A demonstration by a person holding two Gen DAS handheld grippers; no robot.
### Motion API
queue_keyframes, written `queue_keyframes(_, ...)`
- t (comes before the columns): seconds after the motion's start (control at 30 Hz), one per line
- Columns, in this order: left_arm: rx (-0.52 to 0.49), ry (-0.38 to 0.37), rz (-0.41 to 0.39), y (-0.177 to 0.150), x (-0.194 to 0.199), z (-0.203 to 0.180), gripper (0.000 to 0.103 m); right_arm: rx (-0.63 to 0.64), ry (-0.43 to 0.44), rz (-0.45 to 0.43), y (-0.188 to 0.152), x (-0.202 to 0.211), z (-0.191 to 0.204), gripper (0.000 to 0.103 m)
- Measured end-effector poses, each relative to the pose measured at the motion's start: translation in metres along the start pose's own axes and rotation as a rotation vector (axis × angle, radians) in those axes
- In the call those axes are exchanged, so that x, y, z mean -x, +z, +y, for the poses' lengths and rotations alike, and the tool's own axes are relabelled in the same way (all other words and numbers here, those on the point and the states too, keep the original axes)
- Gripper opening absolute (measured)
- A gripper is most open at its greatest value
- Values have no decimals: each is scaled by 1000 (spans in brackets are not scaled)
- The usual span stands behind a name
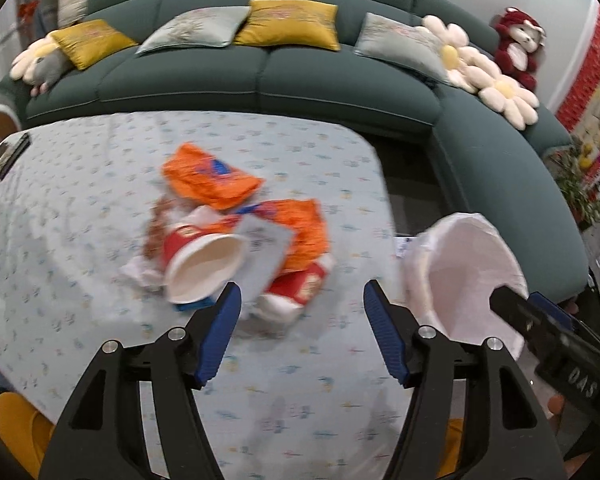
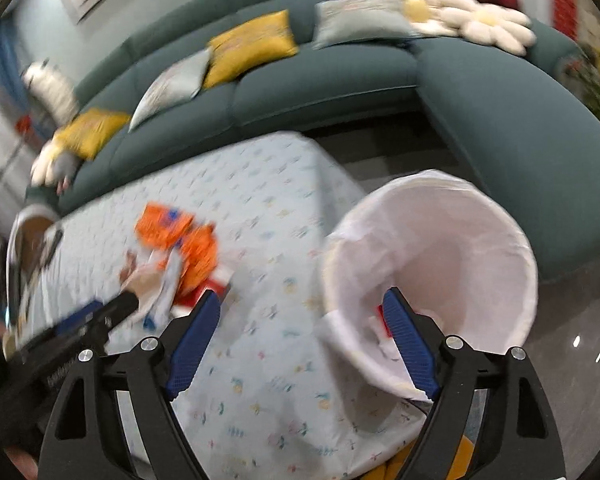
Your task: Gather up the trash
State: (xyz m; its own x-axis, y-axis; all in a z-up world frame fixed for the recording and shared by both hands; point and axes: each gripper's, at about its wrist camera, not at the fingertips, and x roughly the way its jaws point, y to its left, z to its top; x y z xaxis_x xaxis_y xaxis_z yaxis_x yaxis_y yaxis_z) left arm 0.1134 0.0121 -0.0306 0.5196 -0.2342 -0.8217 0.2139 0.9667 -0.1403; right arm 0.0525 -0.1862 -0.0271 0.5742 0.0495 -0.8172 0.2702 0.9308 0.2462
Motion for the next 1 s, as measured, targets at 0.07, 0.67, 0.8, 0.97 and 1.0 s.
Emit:
queue_keyframes(0.07, 18, 15, 3, -1, 0, 14, 60, 22, 2, 29, -3, -6, 16, 80)
queue_keyframes(0.67, 70, 156, 37, 3, -28, 105, 74, 114, -33, 184, -18, -64, 87, 80)
queue_keyframes(0.8, 64, 143, 60, 7, -44, 107, 74, 99, -27, 190, -14, -71, 96, 80)
queue_keyframes(0.97, 34, 95, 91, 9, -61, 104, 74, 107, -63, 169, -5, -76, 100, 80)
queue_keyframes(1.0, 24, 94, 94, 9, -64, 102, 74, 106, -65, 170, -4, -77, 100, 80)
